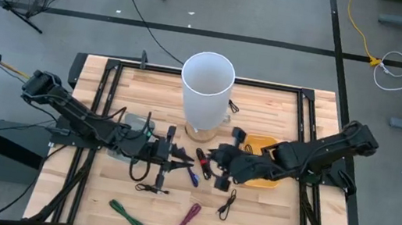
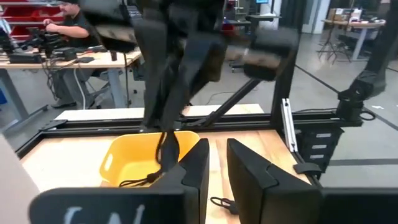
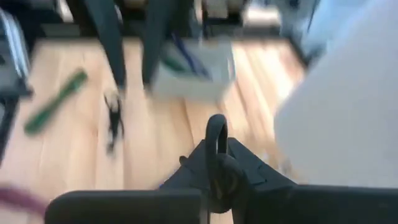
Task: Pick & Place USB Port
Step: Put the black USB charger into the yellow bin
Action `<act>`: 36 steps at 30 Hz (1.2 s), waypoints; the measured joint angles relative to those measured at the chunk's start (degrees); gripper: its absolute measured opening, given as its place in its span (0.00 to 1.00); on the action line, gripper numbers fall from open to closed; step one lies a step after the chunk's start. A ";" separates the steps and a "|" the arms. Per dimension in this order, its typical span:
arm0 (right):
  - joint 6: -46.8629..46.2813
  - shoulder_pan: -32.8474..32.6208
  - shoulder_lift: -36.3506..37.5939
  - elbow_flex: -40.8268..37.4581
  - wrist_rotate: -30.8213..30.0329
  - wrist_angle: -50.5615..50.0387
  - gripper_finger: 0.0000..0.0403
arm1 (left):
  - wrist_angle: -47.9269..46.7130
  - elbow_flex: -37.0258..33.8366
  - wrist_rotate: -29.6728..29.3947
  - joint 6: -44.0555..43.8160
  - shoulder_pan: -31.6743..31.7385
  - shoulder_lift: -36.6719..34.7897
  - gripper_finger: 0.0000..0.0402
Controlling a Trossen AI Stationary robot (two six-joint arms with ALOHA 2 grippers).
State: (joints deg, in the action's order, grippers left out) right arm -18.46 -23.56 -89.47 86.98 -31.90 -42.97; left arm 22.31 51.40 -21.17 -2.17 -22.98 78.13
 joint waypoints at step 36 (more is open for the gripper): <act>-47.49 5.21 25.50 -46.30 21.31 -5.94 0.13 | -0.34 0.00 -0.24 -0.13 0.00 -0.02 0.15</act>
State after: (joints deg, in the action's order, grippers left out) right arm -65.95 -18.35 -63.97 40.67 -10.59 -48.91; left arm 21.96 51.40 -21.41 -2.31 -22.98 78.11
